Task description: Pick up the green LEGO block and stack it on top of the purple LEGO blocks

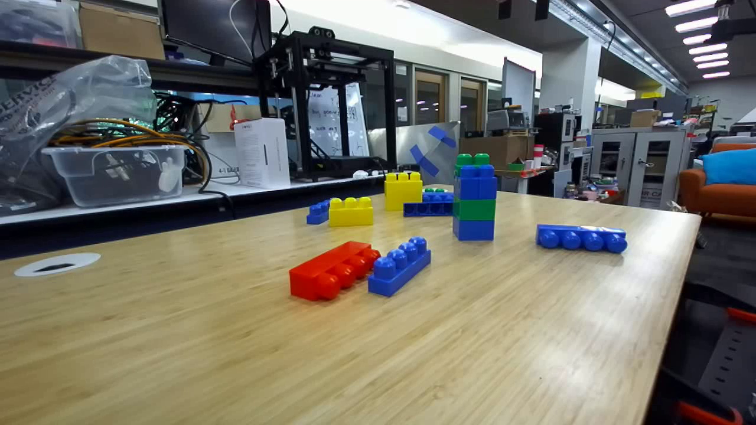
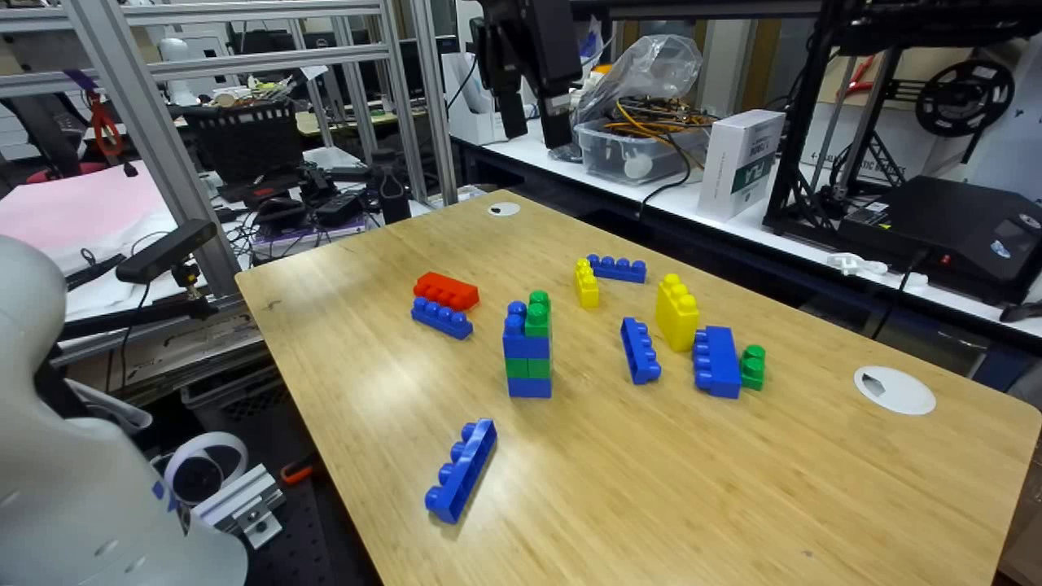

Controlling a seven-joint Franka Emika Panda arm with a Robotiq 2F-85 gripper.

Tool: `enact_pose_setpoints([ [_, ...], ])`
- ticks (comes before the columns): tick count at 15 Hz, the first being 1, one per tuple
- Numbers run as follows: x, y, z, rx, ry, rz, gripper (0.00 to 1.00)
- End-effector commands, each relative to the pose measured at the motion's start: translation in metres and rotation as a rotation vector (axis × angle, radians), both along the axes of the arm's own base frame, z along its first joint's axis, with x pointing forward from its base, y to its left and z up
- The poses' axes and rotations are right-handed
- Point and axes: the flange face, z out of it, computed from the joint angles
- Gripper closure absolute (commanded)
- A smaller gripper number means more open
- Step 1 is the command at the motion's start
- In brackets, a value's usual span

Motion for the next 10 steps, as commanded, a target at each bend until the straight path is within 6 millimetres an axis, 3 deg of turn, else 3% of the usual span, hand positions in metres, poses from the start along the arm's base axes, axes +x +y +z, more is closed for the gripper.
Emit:
enact_pose_setpoints([
  [1, 0.000, 0.000, 0.000, 0.000, 0.001, 0.000, 0.00],
  [4, 0.035, -0.005, -0.002, 0.017, 0.005, -0.043, 0.00],
  [5, 0.010, 0.004, 0.023, 0.027, 0.005, -0.051, 0.00],
  [10, 0.023, 0.016, 0.073, 0.047, 0.029, -0.105, 0.00],
])
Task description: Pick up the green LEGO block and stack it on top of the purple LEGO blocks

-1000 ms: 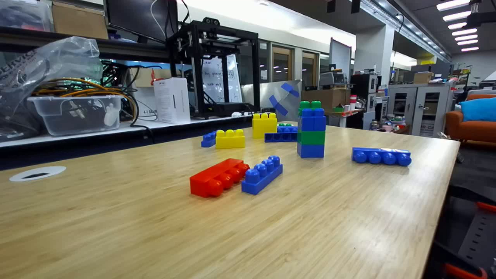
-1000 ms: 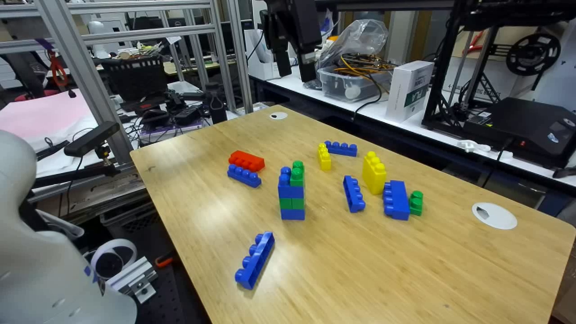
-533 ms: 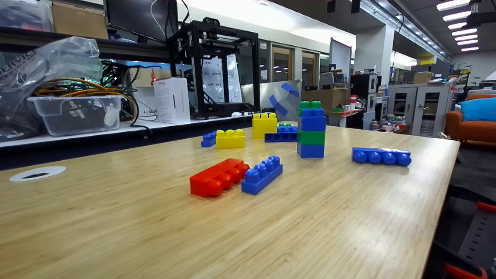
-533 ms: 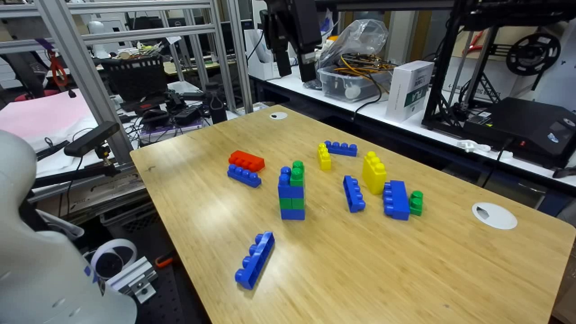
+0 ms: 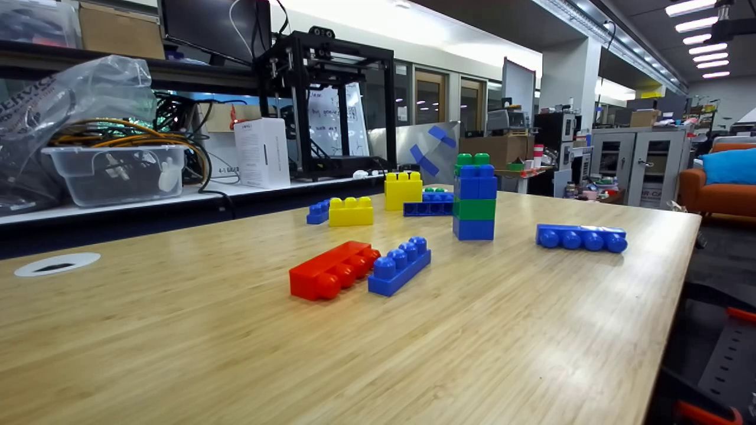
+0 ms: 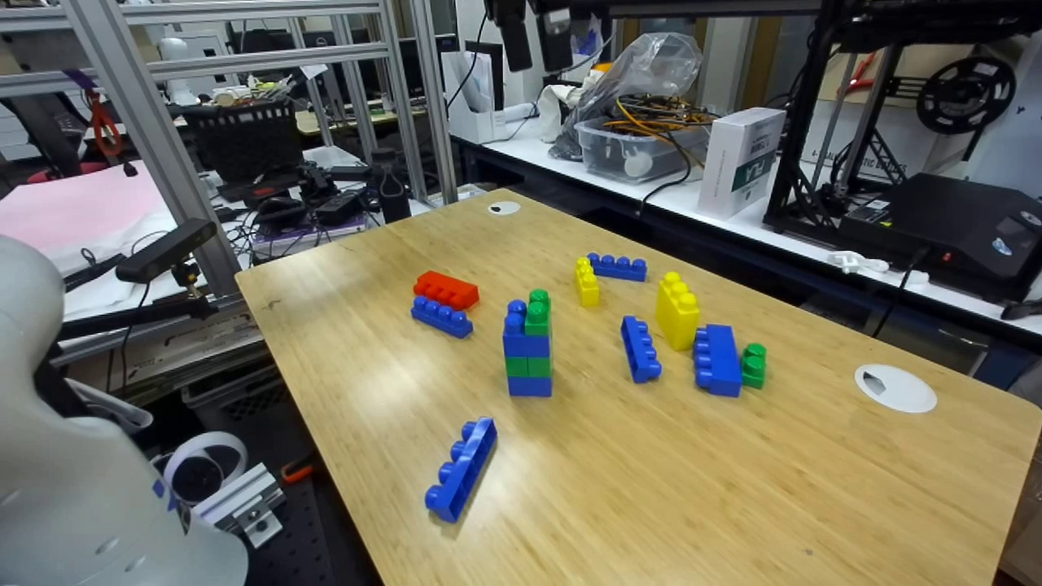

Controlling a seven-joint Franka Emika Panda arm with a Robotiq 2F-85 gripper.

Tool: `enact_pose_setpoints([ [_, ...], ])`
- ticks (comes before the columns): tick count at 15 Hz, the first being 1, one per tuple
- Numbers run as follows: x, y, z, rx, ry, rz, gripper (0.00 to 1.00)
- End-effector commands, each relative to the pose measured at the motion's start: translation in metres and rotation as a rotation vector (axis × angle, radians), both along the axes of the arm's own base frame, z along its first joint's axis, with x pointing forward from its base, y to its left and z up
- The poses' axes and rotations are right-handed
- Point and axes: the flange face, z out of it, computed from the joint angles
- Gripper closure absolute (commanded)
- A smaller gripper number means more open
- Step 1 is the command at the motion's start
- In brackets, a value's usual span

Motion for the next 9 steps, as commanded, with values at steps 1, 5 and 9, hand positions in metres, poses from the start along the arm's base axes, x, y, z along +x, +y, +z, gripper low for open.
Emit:
enact_pose_setpoints([
  [1, 0.010, 0.007, 0.025, 0.021, 0.050, -0.043, 0.00],
  [5, 0.010, 0.018, 0.047, 0.026, 0.076, -0.063, 0.00],
  [9, 0.004, 0.019, 0.055, 0.014, 0.052, -0.049, 0.00],
])
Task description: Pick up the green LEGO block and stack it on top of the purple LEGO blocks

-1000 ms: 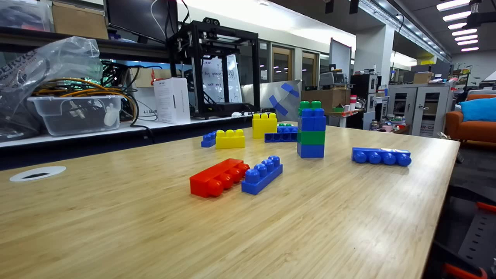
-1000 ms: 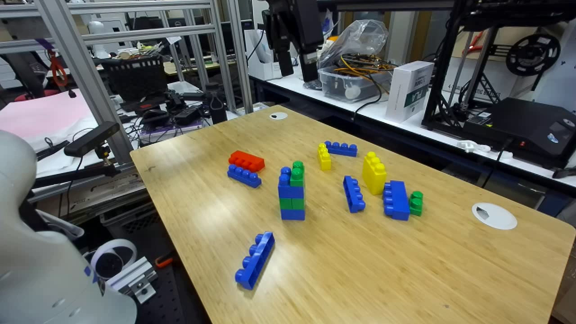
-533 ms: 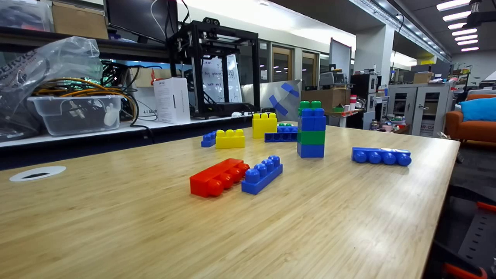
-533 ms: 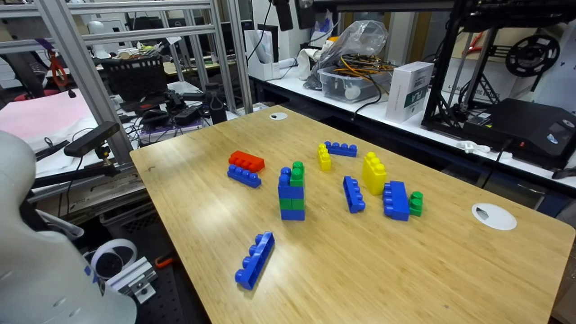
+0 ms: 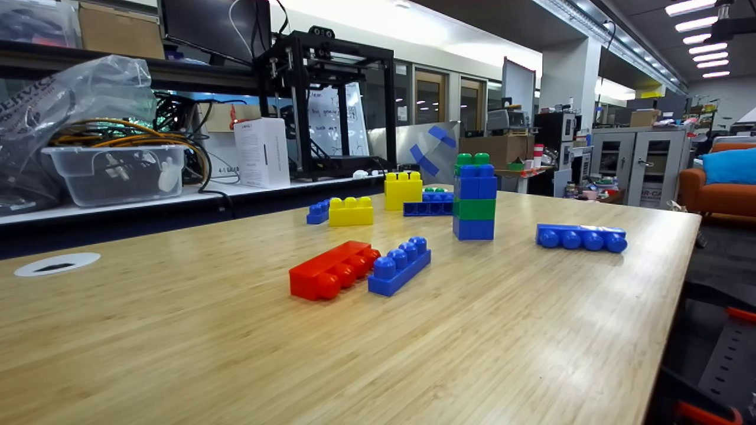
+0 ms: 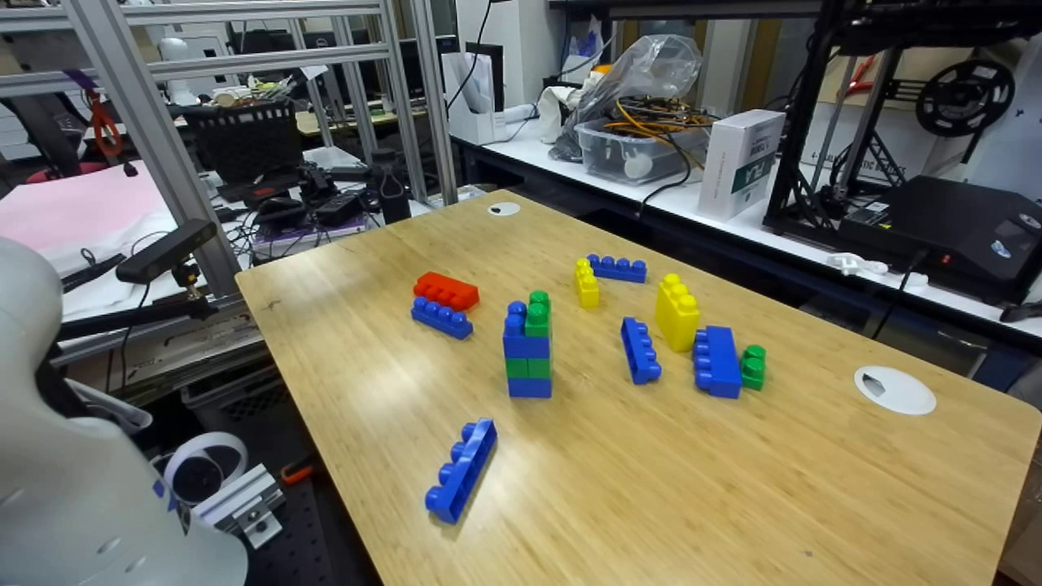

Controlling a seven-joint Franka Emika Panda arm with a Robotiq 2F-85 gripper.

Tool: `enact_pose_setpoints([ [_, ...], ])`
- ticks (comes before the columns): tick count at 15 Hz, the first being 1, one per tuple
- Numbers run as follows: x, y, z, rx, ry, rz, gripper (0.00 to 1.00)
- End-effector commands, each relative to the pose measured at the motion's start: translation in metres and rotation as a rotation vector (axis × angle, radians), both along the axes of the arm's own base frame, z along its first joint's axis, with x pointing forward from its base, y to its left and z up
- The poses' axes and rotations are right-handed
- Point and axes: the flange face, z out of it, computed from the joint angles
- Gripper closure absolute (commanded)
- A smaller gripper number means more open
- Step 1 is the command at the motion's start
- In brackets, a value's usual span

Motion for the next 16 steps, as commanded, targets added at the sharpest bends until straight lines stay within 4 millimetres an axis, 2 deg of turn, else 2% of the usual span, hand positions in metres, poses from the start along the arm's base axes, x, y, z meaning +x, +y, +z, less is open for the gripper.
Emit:
enact_pose_setpoints([
  [1, 0.000, 0.000, 0.001, 0.000, 0.000, 0.000, 0.00],
  [7, 0.000, 0.000, 0.000, 0.000, 0.002, 0.000, 0.00],
  [10, 0.017, -0.005, -0.011, 0.012, 0.031, -0.016, 0.00],
  [11, 0.062, -0.015, -0.046, 0.015, 0.043, -0.017, 0.00],
  [12, 0.073, -0.018, -0.056, 0.019, 0.043, -0.020, 0.00],
  [13, 0.096, -0.022, -0.076, 0.026, 0.050, -0.023, 0.00],
  [16, 0.170, -0.040, -0.152, 0.035, 0.080, -0.033, 0.00],
])
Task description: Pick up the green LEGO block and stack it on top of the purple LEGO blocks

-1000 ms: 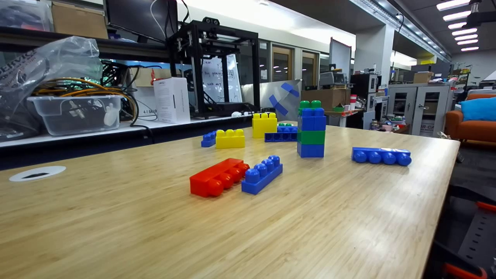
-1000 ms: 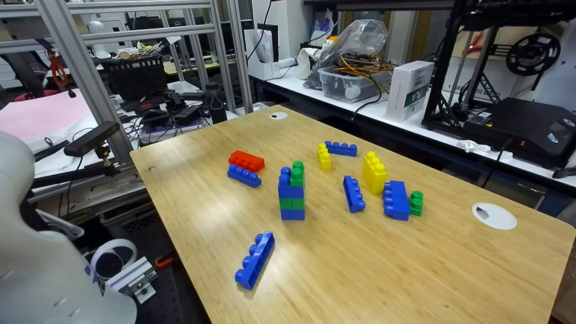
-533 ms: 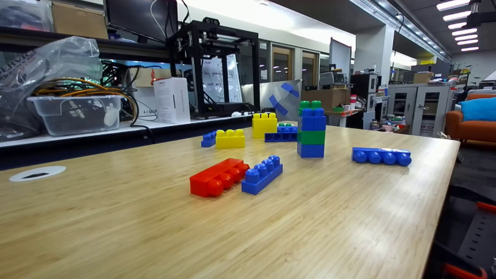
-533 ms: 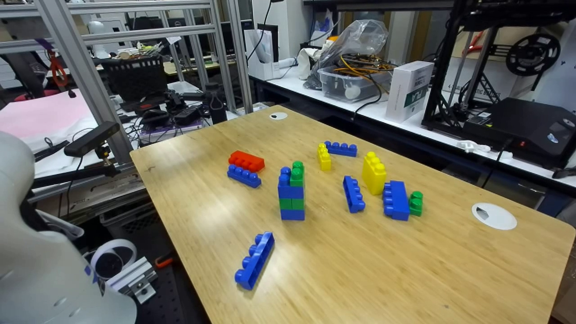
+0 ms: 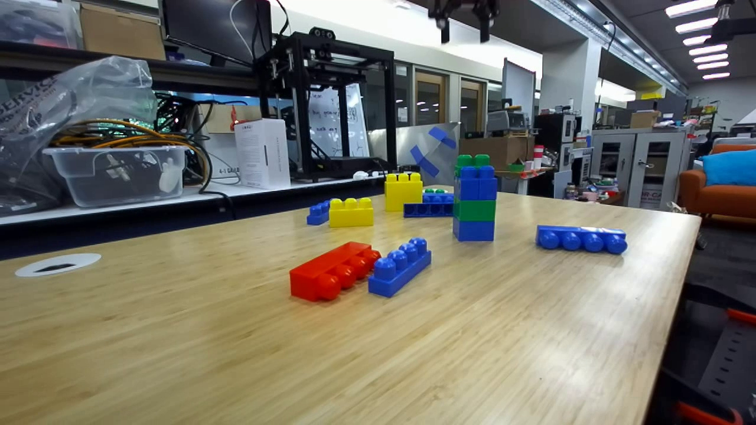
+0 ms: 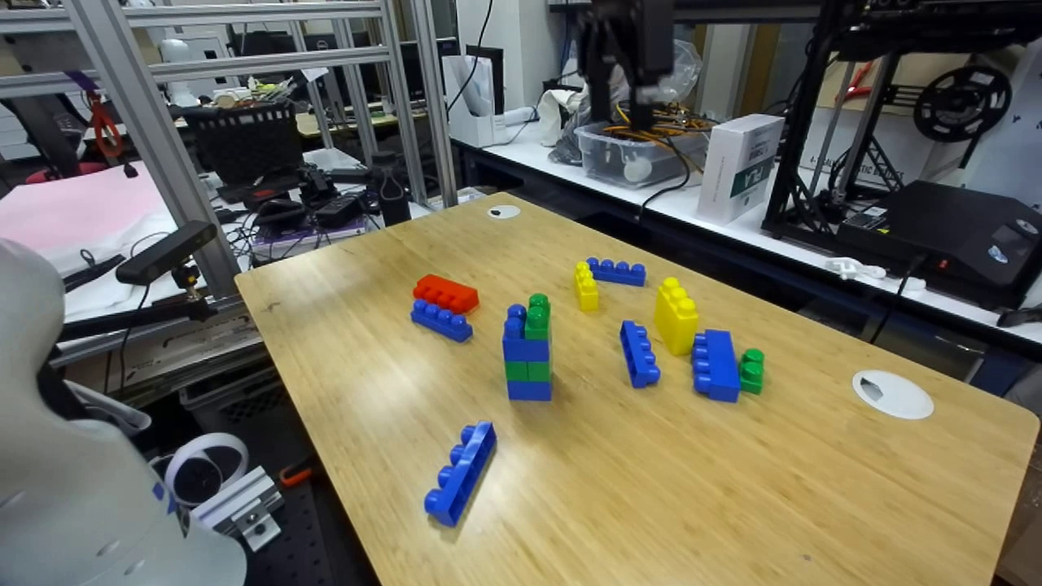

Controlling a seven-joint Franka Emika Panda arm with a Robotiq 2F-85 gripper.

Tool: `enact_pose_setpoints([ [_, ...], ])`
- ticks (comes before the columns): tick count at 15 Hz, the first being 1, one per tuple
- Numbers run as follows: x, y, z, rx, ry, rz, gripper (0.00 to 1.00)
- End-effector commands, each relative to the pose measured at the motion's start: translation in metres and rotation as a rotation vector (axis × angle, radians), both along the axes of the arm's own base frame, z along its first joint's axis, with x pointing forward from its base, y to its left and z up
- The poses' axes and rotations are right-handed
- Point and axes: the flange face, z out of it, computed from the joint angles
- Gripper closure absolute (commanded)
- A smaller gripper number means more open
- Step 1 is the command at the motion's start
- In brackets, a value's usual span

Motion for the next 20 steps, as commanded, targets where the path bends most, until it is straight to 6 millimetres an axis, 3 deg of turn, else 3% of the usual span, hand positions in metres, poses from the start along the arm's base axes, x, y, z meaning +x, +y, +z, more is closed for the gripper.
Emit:
enact_pose_setpoints([
  [1, 0.076, -0.017, -0.057, 0.018, 0.026, -0.016, 0.00],
  [5, 0.150, -0.043, -0.130, 0.027, 0.032, -0.056, 0.00],
  [9, 0.190, -0.069, -0.168, 0.057, 0.030, -0.119, 0.00],
  [14, 0.216, -0.085, -0.186, 0.077, 0.018, -0.190, 0.00],
  [20, 0.223, -0.094, -0.209, 0.084, 0.052, -0.267, 0.00],
])
